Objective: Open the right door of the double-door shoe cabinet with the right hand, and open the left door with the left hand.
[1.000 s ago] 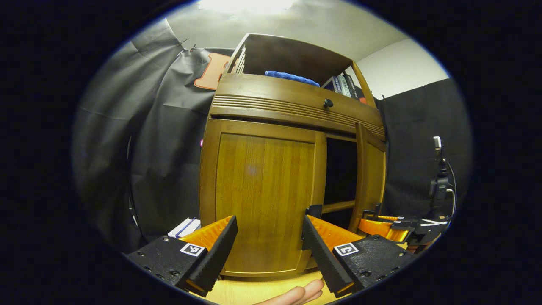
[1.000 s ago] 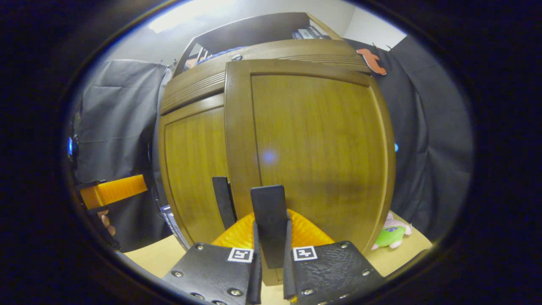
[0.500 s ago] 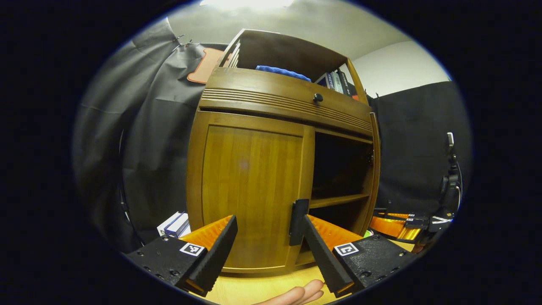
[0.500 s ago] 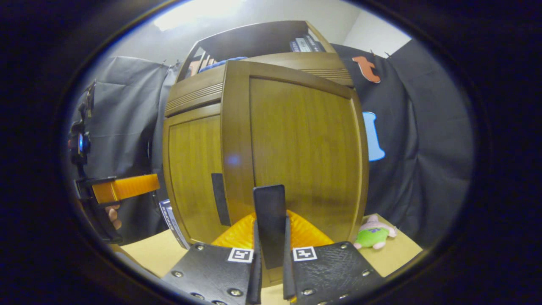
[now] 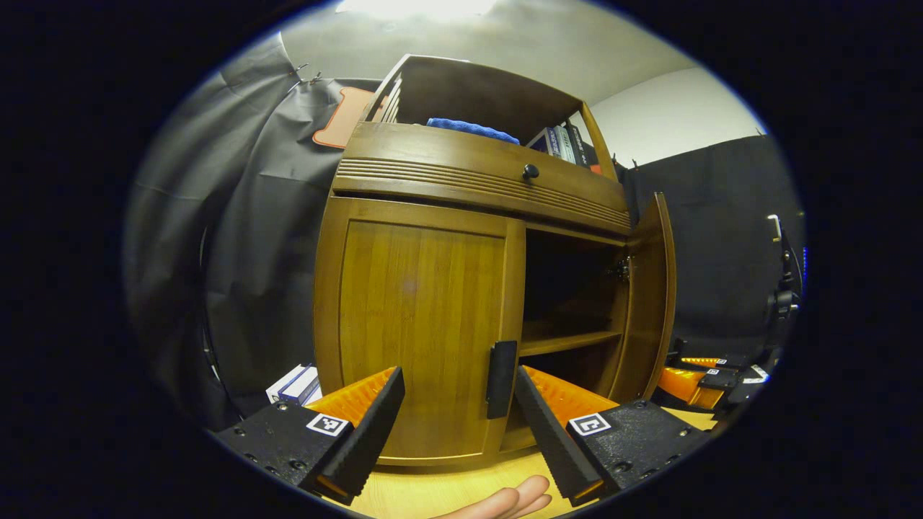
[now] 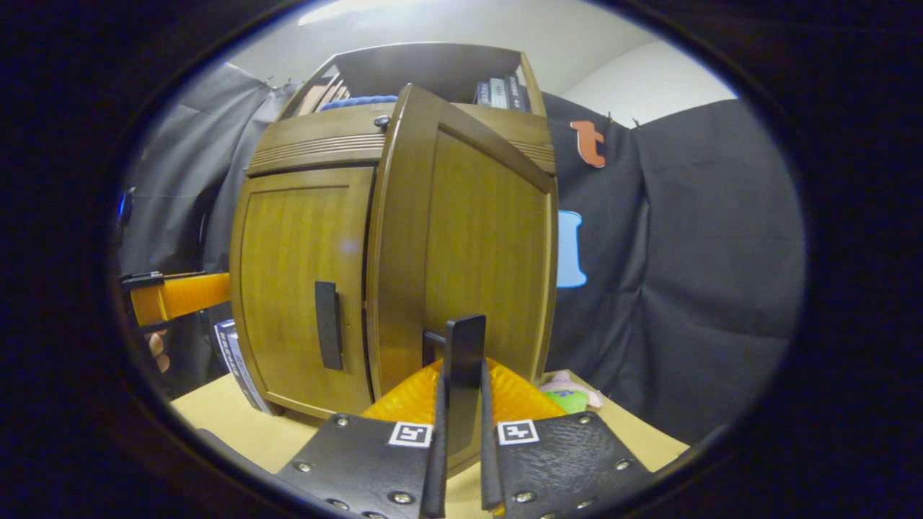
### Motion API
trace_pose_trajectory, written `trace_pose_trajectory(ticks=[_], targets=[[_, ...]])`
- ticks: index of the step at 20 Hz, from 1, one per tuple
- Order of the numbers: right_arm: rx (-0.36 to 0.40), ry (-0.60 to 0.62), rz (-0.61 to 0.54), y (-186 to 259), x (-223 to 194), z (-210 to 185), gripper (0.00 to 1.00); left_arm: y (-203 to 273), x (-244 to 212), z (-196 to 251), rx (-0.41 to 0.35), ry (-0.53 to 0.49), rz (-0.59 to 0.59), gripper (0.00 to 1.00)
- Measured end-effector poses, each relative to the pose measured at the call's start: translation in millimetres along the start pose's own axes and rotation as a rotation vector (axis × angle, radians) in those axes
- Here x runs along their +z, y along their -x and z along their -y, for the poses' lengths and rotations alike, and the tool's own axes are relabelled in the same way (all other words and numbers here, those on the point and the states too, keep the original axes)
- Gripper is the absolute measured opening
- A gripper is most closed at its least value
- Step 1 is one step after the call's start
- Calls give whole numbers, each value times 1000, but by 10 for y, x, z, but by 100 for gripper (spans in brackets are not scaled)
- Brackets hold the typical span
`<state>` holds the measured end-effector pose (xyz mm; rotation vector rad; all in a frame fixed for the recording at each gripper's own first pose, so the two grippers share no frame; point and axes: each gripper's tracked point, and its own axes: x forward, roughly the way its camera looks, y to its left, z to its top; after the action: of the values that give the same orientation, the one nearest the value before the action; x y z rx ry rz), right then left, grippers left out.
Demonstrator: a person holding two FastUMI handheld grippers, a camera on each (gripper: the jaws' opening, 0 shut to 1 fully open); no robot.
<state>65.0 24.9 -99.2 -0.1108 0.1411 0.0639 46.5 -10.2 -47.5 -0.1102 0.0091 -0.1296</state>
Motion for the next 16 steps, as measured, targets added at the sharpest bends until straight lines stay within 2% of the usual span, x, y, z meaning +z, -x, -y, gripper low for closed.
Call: trace_pose_trajectory(ticks=[4, 9, 12, 13, 14, 16], targets=[[-83, 34, 11, 100, 43, 252, 19, 41, 41, -27, -1, -4, 12, 92], [-177, 17, 27, 259, 113, 720, 19, 58, 85, -28, -5, -18, 32, 92], [-194, -3, 37, 175, 114, 1029, 18, 43, 81, 9, -19, -23, 36, 95], [-178, -14, 38, 360, 99, 1096, 10, 27, 58, 5, -19, -25, 29, 92], [-146, -37, 43, 234, 110, 1189, 1, 14, 31, -5, -15, -25, 20, 95], [-99, -61, 55, 228, 108, 1336, 3, -16, -8, -26, -2, -18, 8, 92]])
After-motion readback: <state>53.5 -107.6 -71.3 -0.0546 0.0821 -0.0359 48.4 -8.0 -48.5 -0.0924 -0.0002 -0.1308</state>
